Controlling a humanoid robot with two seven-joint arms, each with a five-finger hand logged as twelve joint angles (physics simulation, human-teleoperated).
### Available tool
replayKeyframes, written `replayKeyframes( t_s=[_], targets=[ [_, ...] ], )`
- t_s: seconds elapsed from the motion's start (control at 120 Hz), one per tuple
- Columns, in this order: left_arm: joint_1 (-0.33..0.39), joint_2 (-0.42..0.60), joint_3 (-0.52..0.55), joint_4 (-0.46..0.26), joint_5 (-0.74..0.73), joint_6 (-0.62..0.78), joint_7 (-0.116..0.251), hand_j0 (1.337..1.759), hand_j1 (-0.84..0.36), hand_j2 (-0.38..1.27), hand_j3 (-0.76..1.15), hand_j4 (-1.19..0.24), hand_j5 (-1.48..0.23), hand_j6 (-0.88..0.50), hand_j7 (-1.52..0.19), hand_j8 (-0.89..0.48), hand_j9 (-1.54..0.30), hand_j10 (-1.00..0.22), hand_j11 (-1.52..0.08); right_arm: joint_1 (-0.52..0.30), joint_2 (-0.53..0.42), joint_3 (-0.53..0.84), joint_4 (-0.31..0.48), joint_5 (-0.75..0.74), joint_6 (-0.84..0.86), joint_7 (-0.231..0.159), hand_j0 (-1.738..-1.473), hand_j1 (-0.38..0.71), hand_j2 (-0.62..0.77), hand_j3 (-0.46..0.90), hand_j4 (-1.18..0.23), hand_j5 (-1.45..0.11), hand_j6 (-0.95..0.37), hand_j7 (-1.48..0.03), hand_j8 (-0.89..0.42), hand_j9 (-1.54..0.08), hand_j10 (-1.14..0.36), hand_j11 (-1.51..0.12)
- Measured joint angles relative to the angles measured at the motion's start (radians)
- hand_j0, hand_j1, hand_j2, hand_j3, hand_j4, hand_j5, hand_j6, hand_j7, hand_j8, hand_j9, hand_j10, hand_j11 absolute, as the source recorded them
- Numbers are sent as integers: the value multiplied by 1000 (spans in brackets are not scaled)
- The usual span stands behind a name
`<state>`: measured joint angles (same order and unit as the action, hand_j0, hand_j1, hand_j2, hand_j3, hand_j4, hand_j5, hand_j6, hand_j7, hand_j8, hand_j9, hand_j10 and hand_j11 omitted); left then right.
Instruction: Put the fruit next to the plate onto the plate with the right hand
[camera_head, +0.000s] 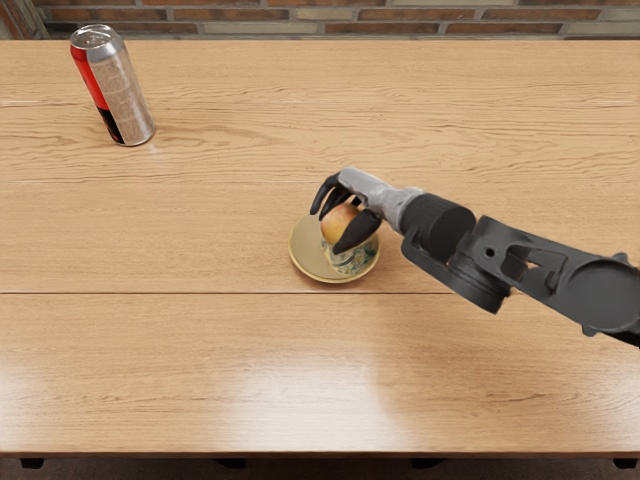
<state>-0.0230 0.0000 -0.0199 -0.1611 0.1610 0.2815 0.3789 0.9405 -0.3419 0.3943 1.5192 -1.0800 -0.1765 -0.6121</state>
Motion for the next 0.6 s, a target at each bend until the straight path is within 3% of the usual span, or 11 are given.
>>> replayKeyframes(
  t_s=[0.192,0.383,0.5,0.6],
  targets=[
    [0,0,0,0,0,0,0,1658,349,0,0,-1,0,-1,0,-1,0,-1,0,-24,15,-9,-4,-2,-2,0,-1653,168,58,0,-618,-893,-594,-843,-294,-866,-301,-857],
    [0,0,0,0,0,0,0,1658,349,1,0,-1,0,-1,0,-1,0,-1,0,-25,13,17,-2,-4,-26,1,-1656,-116,21,0,-269,-385,-260,-365,-143,-374,-145,-370],
    [0,0,0,0,0,0,0,1658,349,1,0,-1,0,-1,0,-1,0,-1,0,-27,-42,81,2,40,8,1,-1657,-218,12,0,-153,-217,-148,-206,-81,-211,-82,-209],
    [0,0,0,0,0,0,0,1658,349,1,0,-1,0,-1,0,-1,0,-1,0,-30,-104,206,3,164,158,1,-1657,-269,8,0,-94,-133,-91,-126,-50,-130,-51,-128]
  ],
)
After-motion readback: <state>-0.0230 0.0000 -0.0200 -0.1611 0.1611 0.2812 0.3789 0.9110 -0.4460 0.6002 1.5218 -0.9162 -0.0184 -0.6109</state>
